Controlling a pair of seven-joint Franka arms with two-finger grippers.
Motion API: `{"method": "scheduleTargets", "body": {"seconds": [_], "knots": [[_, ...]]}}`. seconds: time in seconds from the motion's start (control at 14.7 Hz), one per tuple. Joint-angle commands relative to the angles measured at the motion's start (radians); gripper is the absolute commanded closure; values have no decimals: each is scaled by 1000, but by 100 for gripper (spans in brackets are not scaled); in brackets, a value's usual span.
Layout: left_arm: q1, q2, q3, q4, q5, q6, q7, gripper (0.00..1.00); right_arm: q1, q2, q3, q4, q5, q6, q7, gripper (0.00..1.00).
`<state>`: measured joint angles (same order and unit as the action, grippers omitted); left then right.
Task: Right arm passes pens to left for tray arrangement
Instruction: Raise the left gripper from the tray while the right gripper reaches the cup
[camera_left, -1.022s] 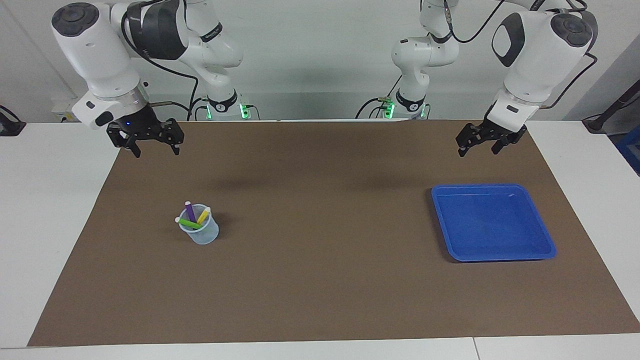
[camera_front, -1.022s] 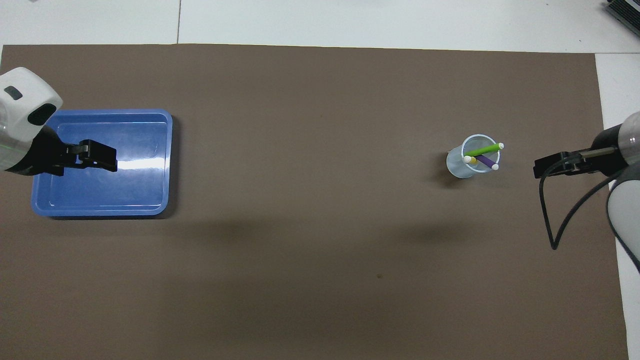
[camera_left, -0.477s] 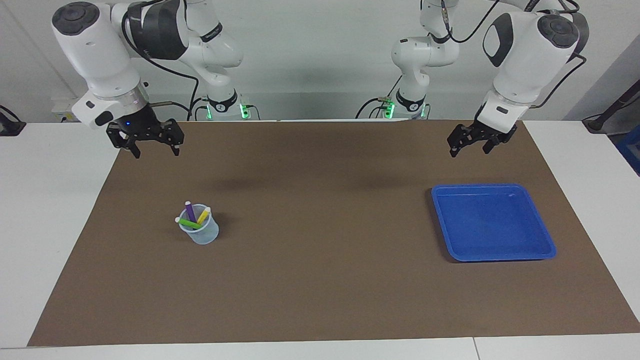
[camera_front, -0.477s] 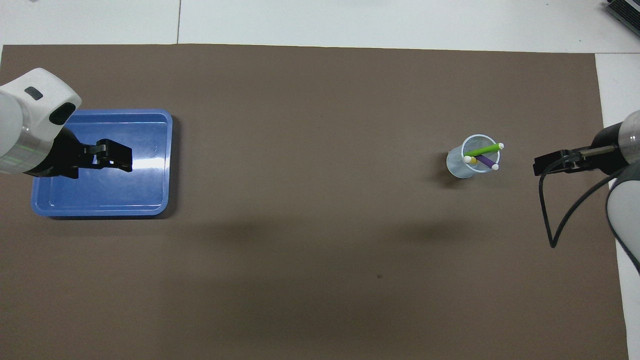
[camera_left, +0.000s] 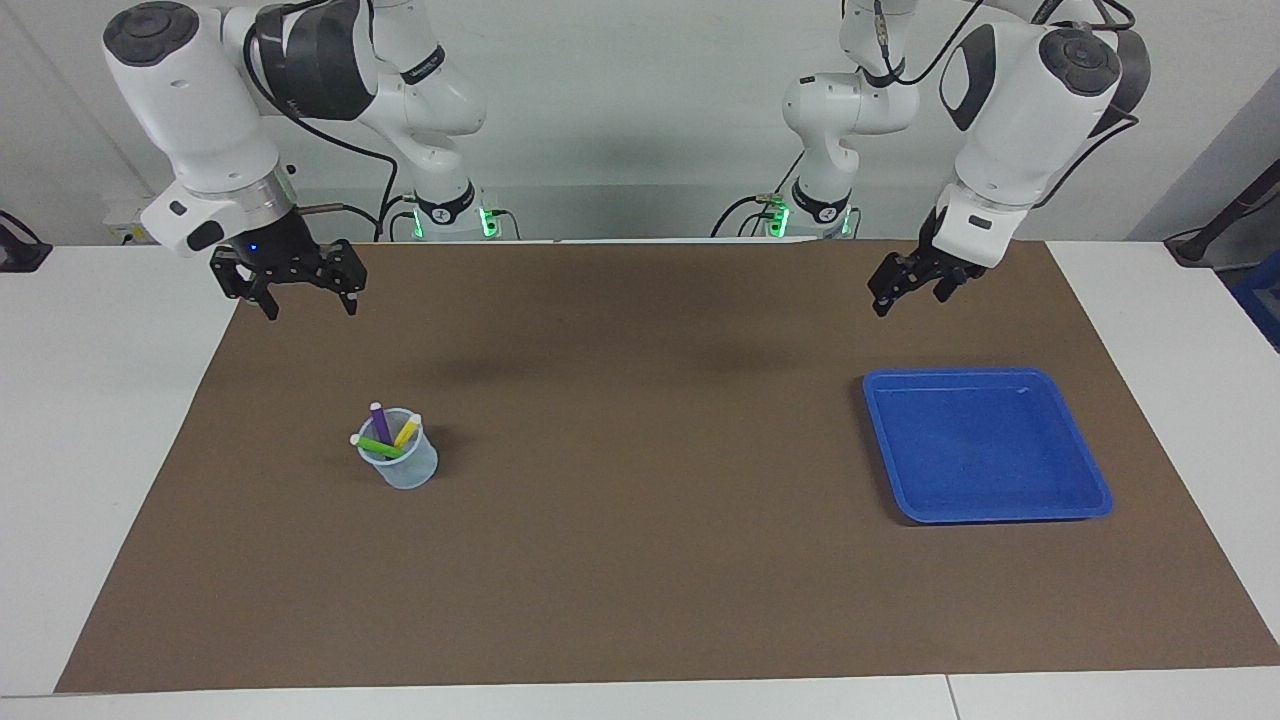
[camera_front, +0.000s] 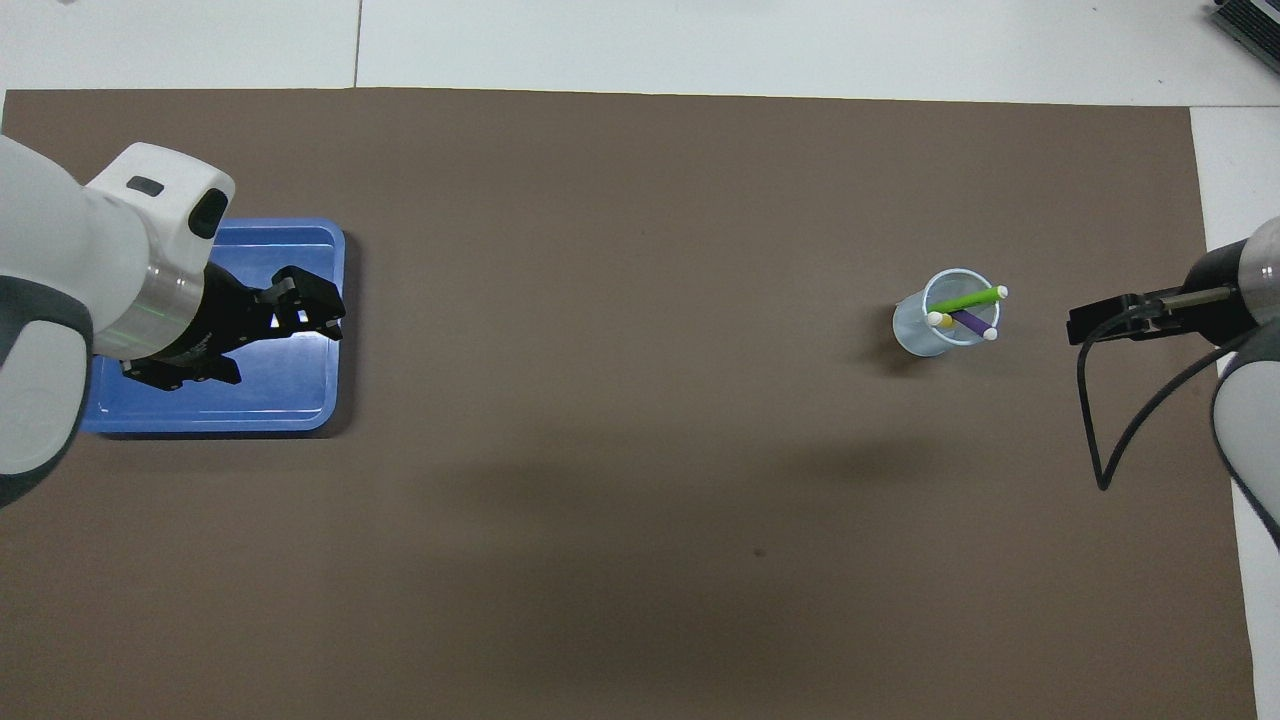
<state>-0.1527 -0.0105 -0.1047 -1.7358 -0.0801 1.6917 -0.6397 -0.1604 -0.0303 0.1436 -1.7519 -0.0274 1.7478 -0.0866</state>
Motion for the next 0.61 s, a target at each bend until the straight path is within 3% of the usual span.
{"method": "scheduleTargets", "body": {"seconds": [0.0, 0.41, 0.55], "knots": [[-36, -31, 11, -37, -52, 19, -148, 0, -2, -11, 4, -18, -3, 19, 16, 0], [-56, -29, 10, -28, -115, 19, -319, 0, -1, -10, 5, -18, -3, 35, 14, 0], [-106, -29, 10, -34, -115, 29, -417, 0, 1, -10, 5, -18, -3, 45, 10, 0]]}}
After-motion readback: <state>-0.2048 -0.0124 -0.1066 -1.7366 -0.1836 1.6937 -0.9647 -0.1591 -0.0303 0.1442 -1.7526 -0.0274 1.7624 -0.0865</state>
